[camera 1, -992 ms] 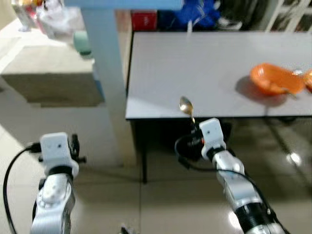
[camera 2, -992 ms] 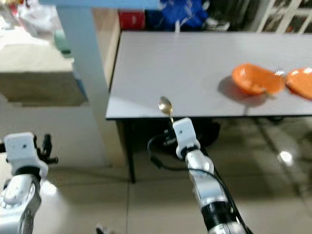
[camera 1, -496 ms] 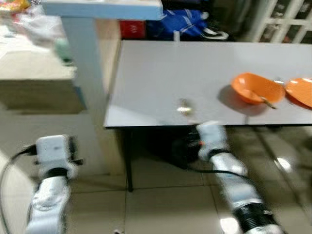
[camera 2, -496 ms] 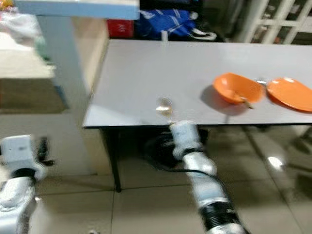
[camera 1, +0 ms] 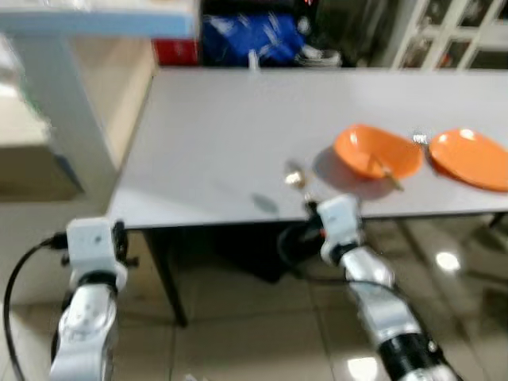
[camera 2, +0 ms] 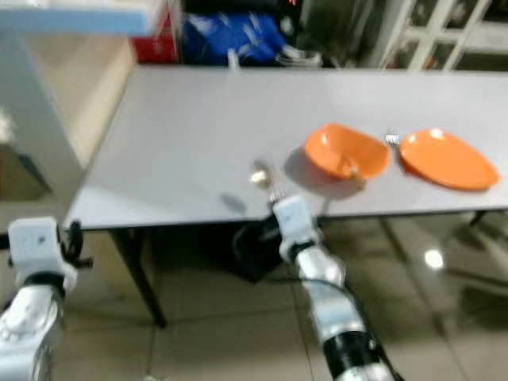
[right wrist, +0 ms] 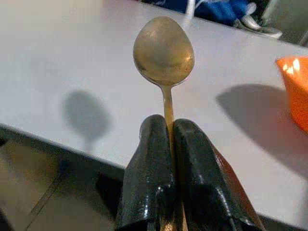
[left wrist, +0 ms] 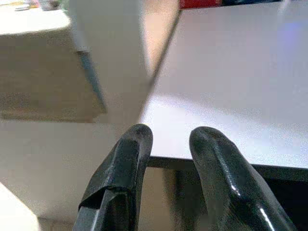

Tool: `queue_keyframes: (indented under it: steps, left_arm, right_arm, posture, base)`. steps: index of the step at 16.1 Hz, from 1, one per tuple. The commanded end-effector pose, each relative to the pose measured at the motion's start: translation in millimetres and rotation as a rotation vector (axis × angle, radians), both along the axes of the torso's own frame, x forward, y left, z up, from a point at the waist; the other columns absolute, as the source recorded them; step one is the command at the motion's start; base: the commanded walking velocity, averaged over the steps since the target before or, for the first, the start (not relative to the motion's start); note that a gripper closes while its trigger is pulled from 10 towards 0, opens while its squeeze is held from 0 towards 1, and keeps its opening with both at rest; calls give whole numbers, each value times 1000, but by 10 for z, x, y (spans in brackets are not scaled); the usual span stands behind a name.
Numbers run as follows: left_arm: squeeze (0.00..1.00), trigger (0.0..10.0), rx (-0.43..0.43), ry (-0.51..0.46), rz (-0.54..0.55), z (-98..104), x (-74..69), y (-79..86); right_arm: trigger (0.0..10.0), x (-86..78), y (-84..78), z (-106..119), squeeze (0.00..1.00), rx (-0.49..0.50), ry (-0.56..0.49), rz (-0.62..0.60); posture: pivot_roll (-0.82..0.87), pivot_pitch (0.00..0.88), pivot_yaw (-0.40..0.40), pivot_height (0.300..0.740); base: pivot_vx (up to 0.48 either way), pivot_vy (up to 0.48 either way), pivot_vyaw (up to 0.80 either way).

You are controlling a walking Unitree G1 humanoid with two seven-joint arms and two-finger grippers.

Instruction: Setting the table

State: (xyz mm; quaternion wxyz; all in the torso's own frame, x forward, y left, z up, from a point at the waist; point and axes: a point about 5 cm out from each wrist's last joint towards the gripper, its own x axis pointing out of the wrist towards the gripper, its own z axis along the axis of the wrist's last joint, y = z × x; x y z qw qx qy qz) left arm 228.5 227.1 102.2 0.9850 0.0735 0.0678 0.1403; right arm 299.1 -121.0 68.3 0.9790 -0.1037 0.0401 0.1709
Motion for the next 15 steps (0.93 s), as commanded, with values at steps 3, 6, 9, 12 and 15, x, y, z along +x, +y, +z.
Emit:
queue_keyframes:
  steps: [3, 6, 9, 12, 15]
  left_arm:
    - [0, 10000, -34, -44, -9, 44, 6, -70]
    - [0, 10000, -32, -64, 28, 66, -4, -30]
    - [0, 10000, -31, -60, 31, 44, -10, -25]
    - [0, 10000, -19, -54, 20, 27, 5, -47]
    - [0, 10000, -10, -53, 2, 29, 9, -60]
  right_arm:
    - [10000, 7, -172, 4, 0, -27, -6, -37]
    - [10000, -6, -122, 43, 0, -32, -41, 2]
    - [10000, -36, 64, 326, 0, 9, -200, 112]
    - [10000, 55, 171, 669, 0, 67, -314, 143]
    - [10000, 274, -99, 941, 0, 107, -385, -11]
  posture:
    - [-24, 37, 1, 740]
    - [-22, 39, 0, 740]
    - [-26, 37, 1, 740]
    - [-29, 35, 3, 740]
    - [-30, 35, 8, 740]
  base:
    - [0, -469, 0]
    - [0, -160, 0]
    - [0, 0, 0]
    - [0, 0, 0]
    - [0, 0, 0]
